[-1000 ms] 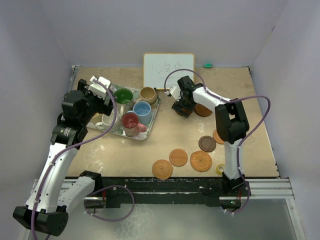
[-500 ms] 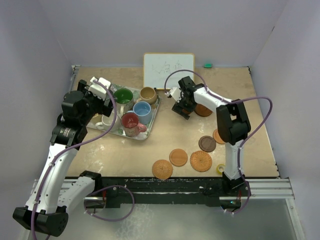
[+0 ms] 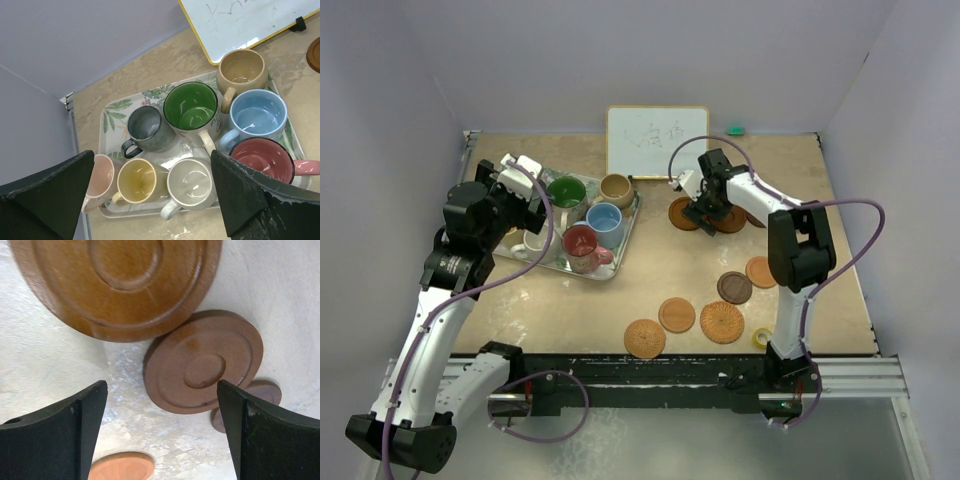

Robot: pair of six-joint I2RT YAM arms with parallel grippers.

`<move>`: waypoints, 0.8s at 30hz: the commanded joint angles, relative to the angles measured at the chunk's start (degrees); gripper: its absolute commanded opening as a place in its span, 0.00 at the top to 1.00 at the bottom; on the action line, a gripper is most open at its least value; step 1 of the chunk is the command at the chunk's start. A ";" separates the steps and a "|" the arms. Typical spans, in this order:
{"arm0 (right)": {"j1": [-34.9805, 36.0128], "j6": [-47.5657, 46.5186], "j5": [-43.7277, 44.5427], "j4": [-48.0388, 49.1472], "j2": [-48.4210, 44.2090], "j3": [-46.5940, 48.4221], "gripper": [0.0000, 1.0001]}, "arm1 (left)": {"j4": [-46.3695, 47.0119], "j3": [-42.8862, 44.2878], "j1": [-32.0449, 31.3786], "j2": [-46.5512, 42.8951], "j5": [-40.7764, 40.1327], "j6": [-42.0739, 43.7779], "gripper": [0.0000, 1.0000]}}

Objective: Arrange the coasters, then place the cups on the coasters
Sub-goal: Move the cup to the center of the board.

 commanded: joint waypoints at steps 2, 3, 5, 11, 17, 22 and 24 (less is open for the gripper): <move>-1.37 -2.38 1.63 -0.15 -0.78 0.49 0.08 | 1.46 0.59 0.56 -0.97 0.88 0.53 0.04; -1.56 -2.59 1.88 -0.02 -0.53 0.58 0.08 | 1.49 0.60 0.56 -0.93 0.88 0.59 0.04; -2.07 -2.97 2.25 0.07 0.13 1.02 0.08 | 1.40 0.56 0.57 -0.99 0.88 0.59 0.04; -2.94 -3.58 2.95 -0.24 2.05 2.62 0.08 | 1.39 0.50 0.65 -1.01 0.79 0.68 0.04; -3.44 -3.78 4.02 -0.01 3.52 3.84 0.08 | 1.42 0.50 0.74 -1.00 0.87 0.68 0.04; -4.45 -3.54 5.19 -0.05 5.04 6.18 0.08 | 1.34 0.55 0.83 -1.24 0.95 0.68 0.04; -4.76 -3.51 5.22 -0.42 5.54 7.15 0.08 | 1.30 0.56 0.91 -1.33 0.96 0.68 0.04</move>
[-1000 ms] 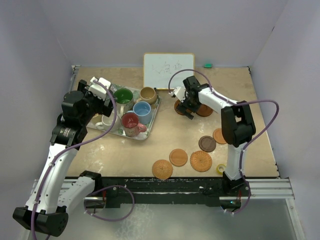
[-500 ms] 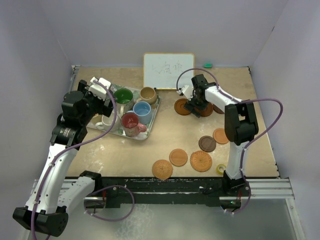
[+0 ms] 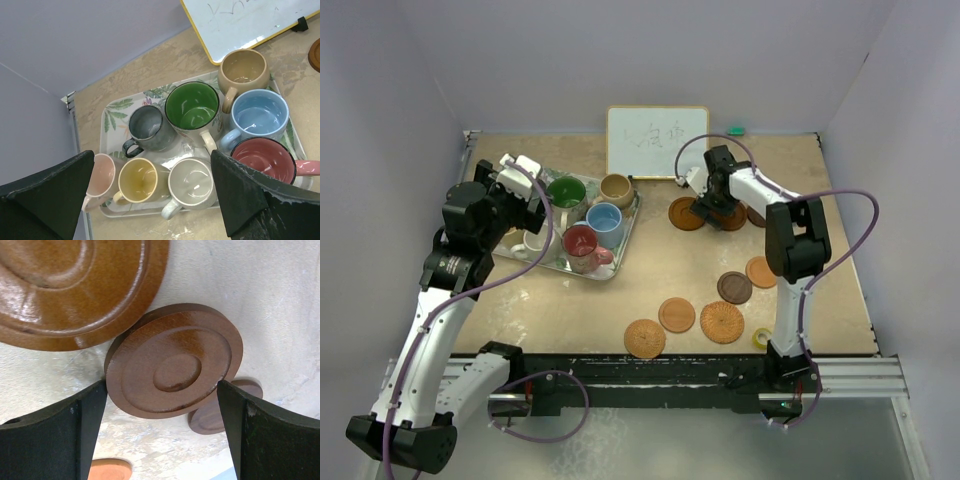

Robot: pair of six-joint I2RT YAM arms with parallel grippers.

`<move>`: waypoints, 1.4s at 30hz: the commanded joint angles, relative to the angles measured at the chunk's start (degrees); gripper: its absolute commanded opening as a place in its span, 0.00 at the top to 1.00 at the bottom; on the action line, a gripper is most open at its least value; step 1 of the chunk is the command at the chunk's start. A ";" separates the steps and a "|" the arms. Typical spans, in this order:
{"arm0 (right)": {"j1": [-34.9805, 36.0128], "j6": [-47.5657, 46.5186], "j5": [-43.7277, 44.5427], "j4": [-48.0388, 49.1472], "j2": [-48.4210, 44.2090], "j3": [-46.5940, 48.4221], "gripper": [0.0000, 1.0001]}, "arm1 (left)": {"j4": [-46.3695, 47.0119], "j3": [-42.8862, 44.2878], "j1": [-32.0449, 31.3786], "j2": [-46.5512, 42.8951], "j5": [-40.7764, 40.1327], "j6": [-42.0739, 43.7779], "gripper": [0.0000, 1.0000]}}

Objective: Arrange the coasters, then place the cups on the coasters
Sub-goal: Move the cup to the center of the board.

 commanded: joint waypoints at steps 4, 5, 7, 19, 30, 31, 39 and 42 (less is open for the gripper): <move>-1.19 -0.49 1.28 -0.70 1.23 3.73 0.08 | 1.26 0.53 0.55 -1.27 1.01 0.66 0.04; -1.18 -0.40 0.89 -1.05 0.98 3.64 0.08 | 1.32 0.51 0.55 -1.26 1.01 0.70 0.04; -1.18 0.02 -1.19 -2.05 0.09 3.55 0.08 | 1.39 0.43 0.59 -1.19 1.05 0.66 0.04; -1.11 3.34 -8.95 -6.19 -15.39 -2.28 0.08 | 1.70 -0.33 0.57 -0.43 2.35 0.31 0.04; 0.57 1.45 -14.16 -9.44 -33.83 -20.55 0.08 | 1.40 -0.53 0.54 -0.48 4.40 0.31 0.04; 1.24 1.11 -14.21 -9.34 -35.55 -22.57 0.08 | 1.40 -0.56 0.54 -0.57 4.50 0.31 0.04; 12.32 0.23 -12.72 -2.81 -44.98 -41.23 0.07 | 2.20 -1.59 0.57 -0.53 4.46 0.64 0.04; 14.36 -0.52 -12.80 -2.08 -46.04 -44.66 0.07 | 2.19 -1.74 0.63 -0.68 4.28 0.66 0.04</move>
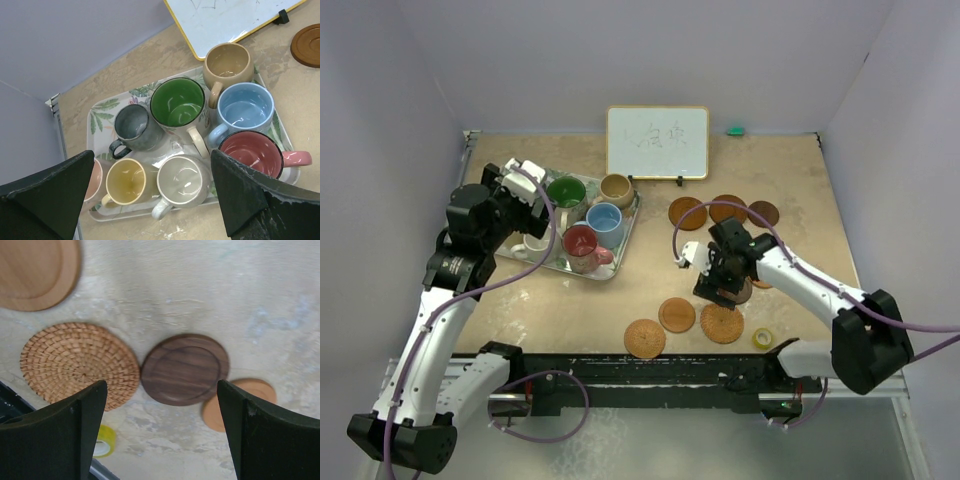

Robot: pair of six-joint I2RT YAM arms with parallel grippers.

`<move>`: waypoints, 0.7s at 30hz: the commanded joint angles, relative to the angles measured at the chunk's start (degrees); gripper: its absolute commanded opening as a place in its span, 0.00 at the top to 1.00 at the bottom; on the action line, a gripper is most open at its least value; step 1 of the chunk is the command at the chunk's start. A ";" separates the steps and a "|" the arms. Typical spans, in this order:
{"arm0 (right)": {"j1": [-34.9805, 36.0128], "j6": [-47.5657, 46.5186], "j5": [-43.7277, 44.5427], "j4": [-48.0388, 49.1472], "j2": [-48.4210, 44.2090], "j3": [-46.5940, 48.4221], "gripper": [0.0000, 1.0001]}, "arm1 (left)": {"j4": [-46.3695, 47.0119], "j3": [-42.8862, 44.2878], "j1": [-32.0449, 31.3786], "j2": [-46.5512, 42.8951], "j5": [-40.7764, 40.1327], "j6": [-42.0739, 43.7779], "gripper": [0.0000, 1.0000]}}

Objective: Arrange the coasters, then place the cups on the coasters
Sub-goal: Move the cup to the center of the board.

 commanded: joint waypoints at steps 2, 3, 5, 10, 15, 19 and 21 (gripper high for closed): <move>3.42 -1.85 -0.27 3.49 -2.39 -5.09 0.07 | 2.26 -0.26 0.70 -0.57 0.72 0.70 0.04; 4.16 -1.93 0.08 4.13 -2.62 -6.18 0.07 | 2.33 -0.31 0.78 -0.49 0.72 0.75 0.04; 5.58 -1.88 1.53 5.36 -2.45 -7.22 0.07 | 2.39 -0.49 0.87 -0.35 0.72 0.79 0.04; 7.92 -2.87 3.57 7.22 -1.27 -8.12 0.08 | 2.55 -0.72 1.11 -0.11 0.81 0.87 0.04; 9.46 -4.04 5.70 9.17 0.85 -9.13 0.08 | 2.58 -0.68 1.46 0.13 0.97 0.87 0.04; 9.66 -5.08 6.37 9.15 1.58 -9.07 0.09 | 2.67 -0.62 1.50 0.39 0.98 0.87 0.04; 9.64 -5.21 6.34 8.72 1.21 -8.81 0.09 | 2.71 -0.70 1.50 0.41 0.96 1.00 0.04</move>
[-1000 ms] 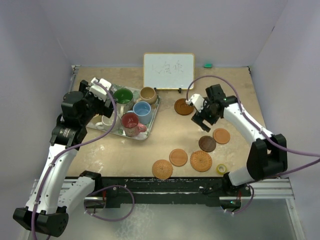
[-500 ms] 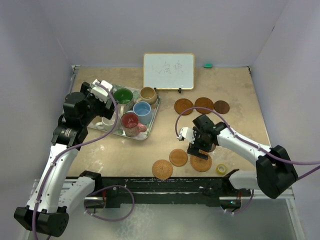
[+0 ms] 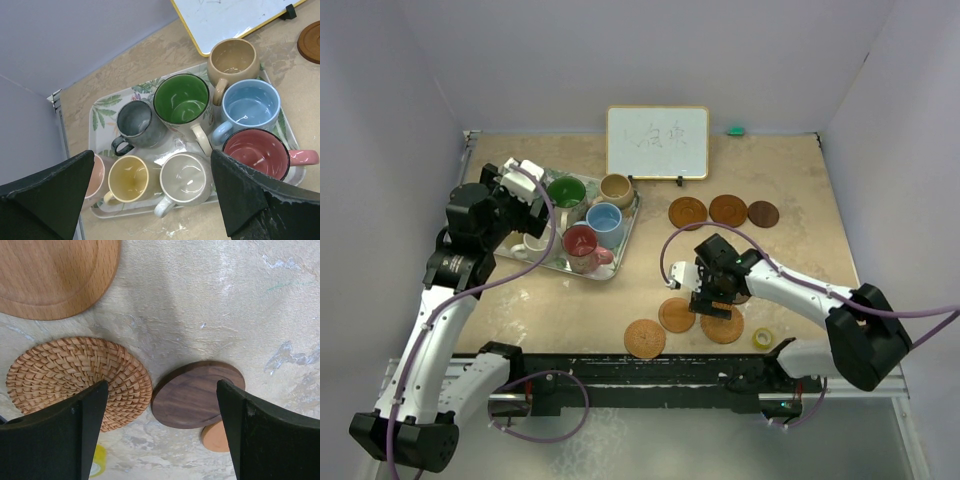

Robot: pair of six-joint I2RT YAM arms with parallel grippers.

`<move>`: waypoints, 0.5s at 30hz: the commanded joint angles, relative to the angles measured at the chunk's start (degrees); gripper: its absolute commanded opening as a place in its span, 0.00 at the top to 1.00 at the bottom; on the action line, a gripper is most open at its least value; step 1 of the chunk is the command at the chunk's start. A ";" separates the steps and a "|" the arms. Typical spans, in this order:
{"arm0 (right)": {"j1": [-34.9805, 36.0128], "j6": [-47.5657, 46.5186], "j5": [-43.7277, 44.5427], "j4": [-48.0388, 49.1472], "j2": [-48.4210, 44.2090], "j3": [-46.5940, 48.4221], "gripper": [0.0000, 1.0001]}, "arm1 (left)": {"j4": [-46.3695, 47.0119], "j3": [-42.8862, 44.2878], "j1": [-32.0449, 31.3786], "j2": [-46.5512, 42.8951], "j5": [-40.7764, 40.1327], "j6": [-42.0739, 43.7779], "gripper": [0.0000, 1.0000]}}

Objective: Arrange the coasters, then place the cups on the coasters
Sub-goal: Move the cup to the center of the board.

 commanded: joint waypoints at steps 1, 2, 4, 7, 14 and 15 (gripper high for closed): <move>0.20 -1.91 1.43 0.25 0.25 -0.16 0.09 | 2.68 -0.38 0.42 0.06 0.82 0.72 0.04; 0.21 -1.77 1.30 0.05 0.17 -0.01 0.09 | 2.67 -0.53 0.42 0.01 0.81 0.69 0.04; 0.21 -1.70 1.42 0.61 0.13 0.05 0.09 | 2.59 -0.48 0.51 -0.15 0.81 0.68 0.04; 0.17 -1.18 2.25 2.20 0.66 0.26 0.09 | 2.66 -0.42 0.51 -0.44 0.81 0.64 0.04; 0.21 1.58 4.49 6.43 4.49 2.92 0.11 | 2.73 -0.85 0.86 -1.15 1.11 0.23 0.04; 0.18 1.86 4.97 6.69 5.43 3.97 0.11 | 2.71 -0.89 0.86 -1.37 1.08 0.24 0.04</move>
